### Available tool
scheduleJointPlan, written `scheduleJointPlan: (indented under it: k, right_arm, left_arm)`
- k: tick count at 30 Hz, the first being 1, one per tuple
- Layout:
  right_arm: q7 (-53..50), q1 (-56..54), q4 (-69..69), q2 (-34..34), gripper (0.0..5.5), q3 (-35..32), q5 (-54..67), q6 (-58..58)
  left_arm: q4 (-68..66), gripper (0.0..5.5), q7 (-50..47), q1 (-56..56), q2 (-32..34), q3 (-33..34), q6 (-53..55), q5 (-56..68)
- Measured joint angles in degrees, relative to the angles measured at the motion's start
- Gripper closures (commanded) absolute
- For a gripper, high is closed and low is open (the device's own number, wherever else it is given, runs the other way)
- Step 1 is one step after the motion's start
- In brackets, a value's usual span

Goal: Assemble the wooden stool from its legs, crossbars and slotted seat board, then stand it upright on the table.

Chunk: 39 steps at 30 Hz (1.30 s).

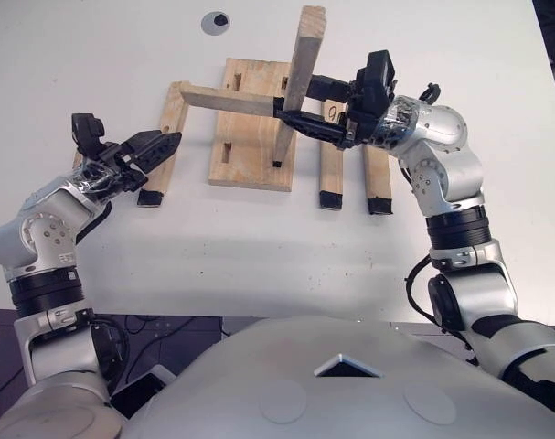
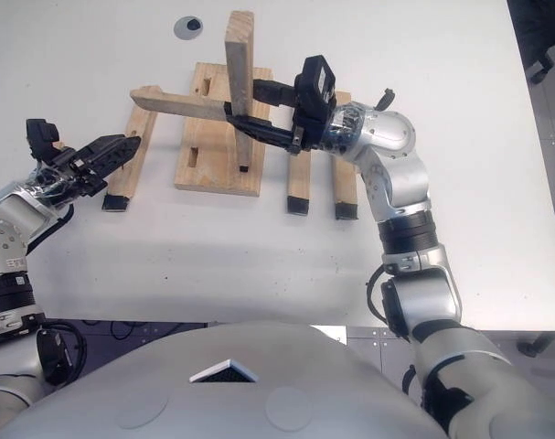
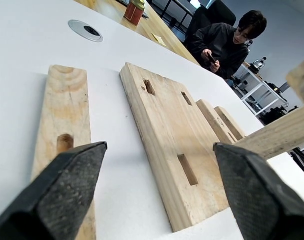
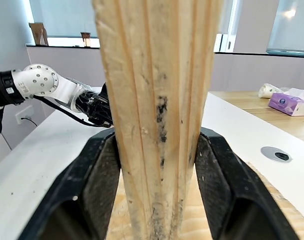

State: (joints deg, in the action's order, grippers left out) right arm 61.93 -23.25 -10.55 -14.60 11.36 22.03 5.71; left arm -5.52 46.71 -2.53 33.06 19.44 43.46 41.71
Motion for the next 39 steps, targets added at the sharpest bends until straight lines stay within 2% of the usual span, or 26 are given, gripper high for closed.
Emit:
scheduleJointPlan:
  k: [4,19,27,33,37,39]
  right_arm:
    - [0.4,-0.3,-0.7,-2.0,3.44,1.9,-0.8,-1.8]
    - [-0.8,-6.3,-6.6,-2.5,3.44,6.1,-1.2,-2.0]
    - [0.4,-3.7,-5.0,-8.8,3.47,9.6,-1.3,-3.9]
    - [-1.6,-3.1,-3.5,-9.0,3.47,10.8,-1.3,-3.9]
    - [-0.7,-5.2,-4.0,-9.4,3.47,11.5,-1.3,-2.5]
    - [1.8,-7.8,-3.9,-11.8,3.47,12.0,-1.3,0.9]
  left_arm:
    - [0.0,1.59,-0.2,0.0,-0.4,0.0,-0.1,-0.1]
    - [-1.4,1.59,-3.3,0.2,-4.0,0.1,-1.4,-0.6]
    - [-2.7,1.59,-4.0,0.2,-3.9,0.6,-1.3,-0.6]
    - [-2.9,1.59,-4.6,0.2,-3.9,0.6,-1.3,-0.6]
    - [-2.9,1.59,-5.5,0.2,-4.1,0.7,-1.3,-0.6]
    - [-2.9,1.59,-6.2,0.3,-4.4,0.8,-1.3,-0.6]
